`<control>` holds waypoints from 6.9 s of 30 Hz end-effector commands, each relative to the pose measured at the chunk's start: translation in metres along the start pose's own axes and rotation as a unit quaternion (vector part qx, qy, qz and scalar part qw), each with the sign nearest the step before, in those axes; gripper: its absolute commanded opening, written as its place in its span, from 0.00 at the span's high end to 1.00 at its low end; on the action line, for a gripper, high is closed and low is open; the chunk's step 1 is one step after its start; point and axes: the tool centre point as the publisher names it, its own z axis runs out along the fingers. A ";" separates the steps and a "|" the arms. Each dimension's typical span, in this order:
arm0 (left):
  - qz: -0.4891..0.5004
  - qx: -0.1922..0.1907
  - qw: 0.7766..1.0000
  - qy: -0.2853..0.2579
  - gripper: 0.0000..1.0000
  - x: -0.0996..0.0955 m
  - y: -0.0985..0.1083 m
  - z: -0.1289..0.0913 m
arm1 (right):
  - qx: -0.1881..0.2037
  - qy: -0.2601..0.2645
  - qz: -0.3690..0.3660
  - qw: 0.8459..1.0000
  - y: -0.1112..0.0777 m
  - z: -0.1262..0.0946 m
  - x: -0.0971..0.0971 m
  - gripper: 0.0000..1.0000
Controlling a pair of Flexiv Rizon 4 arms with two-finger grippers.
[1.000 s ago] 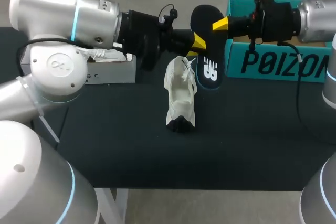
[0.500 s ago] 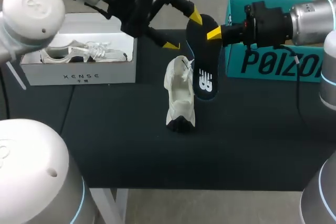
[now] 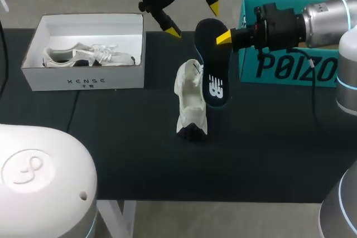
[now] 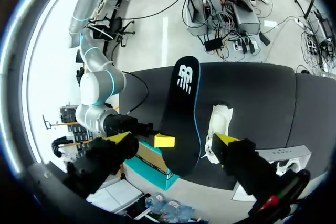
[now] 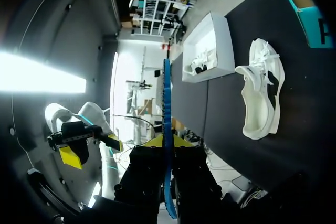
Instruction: Take the shoe out of the shoebox, open the shoe tongue, remove and reinsert the insole, then place the shoe into the shoebox
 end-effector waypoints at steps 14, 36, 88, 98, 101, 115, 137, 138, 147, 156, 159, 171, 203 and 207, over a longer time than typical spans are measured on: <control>0.024 -0.015 0.977 0.210 0.00 0.003 -0.019 0.008 | 0.009 0.006 0.017 1.000 0.002 0.009 -0.014 1.00; -0.005 -0.043 0.982 0.184 0.00 -0.007 -0.006 0.018 | 0.008 0.012 0.018 1.000 -0.001 0.006 -0.016 1.00; 0.038 -0.058 0.886 -0.459 0.00 0.001 0.002 0.016 | -0.006 0.090 0.032 0.995 0.002 -0.033 0.040 1.00; -0.002 -0.055 0.905 -0.423 0.00 -0.001 0.002 0.025 | 0.004 0.101 0.031 0.994 0.005 -0.023 0.044 1.00; -0.003 -0.066 0.904 -0.423 0.13 -0.002 0.004 0.029 | 0.004 0.096 0.029 0.995 0.006 -0.018 0.044 1.00; -0.011 -0.097 0.897 -0.430 0.84 -0.009 0.007 0.044 | 0.006 0.104 0.033 0.994 0.003 -0.013 0.043 1.00; -0.003 -0.068 0.909 -0.410 0.80 -0.002 0.008 0.055 | 0.012 0.107 0.026 0.994 -0.006 -0.016 0.047 1.00; -0.003 -0.065 0.908 -0.414 0.82 -0.003 0.007 0.055 | 0.013 0.107 0.026 0.994 -0.006 -0.015 0.047 1.00; 0.003 -0.064 0.908 -0.415 0.74 -0.005 0.004 0.059 | 0.027 0.110 0.022 0.993 -0.008 -0.007 0.049 1.00; 0.001 -0.057 0.907 -0.417 1.00 -0.006 0.000 0.065 | 0.023 0.109 0.029 0.993 -0.010 -0.008 0.046 1.00; -0.001 -0.051 0.907 -0.419 1.00 -0.005 -0.001 0.066 | 0.021 0.109 0.031 0.993 -0.010 -0.010 0.045 0.75; -0.013 -0.049 0.900 -0.432 1.00 0.007 -0.006 0.064 | -0.023 0.098 0.057 0.993 -0.003 -0.037 0.025 0.00; -0.055 0.016 0.886 -0.460 1.00 0.039 -0.027 0.037 | -0.040 0.055 -0.031 0.997 -0.007 -0.081 -0.014 0.00; -0.057 0.015 0.886 -0.460 1.00 0.041 -0.027 0.038 | -0.041 0.048 -0.028 0.998 -0.008 -0.087 -0.015 0.00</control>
